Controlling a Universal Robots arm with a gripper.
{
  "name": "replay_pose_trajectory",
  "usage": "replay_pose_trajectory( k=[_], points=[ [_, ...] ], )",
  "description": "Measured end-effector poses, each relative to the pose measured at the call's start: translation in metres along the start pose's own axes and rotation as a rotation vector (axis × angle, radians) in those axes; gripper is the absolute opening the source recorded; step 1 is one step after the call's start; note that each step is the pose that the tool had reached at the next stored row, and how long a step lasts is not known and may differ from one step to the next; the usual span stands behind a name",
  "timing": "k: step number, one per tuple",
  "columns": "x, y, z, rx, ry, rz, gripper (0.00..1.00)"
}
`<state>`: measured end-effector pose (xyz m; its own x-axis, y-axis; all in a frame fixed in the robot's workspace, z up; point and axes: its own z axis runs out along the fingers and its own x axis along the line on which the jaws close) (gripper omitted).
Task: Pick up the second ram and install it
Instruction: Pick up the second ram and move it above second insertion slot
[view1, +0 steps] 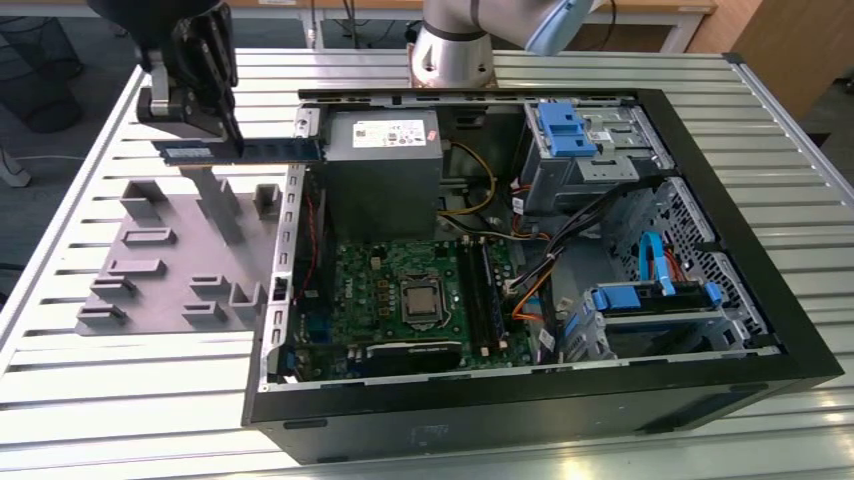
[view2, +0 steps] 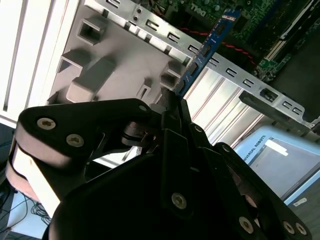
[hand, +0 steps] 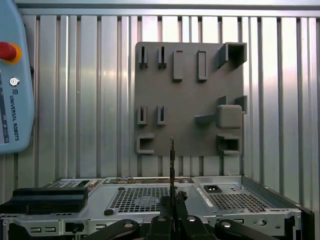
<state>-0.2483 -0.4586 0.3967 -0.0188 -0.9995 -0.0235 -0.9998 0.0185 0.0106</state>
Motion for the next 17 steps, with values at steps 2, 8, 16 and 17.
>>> replay_pose_trajectory(
  k=[2, 8, 16, 17],
  points=[
    [0.0000, -0.0023, 0.0000, 0.0000, 0.0000, 0.000, 0.14],
    [-0.0002, -0.0091, -0.0001, -0.0001, 0.0000, 0.000, 0.14],
    [-0.0004, -0.0187, -0.0002, -0.0001, 0.0000, 0.000, 0.14],
    [-0.0004, -0.0198, -0.0002, 0.0000, -0.0001, 0.000, 0.14]
  ],
)
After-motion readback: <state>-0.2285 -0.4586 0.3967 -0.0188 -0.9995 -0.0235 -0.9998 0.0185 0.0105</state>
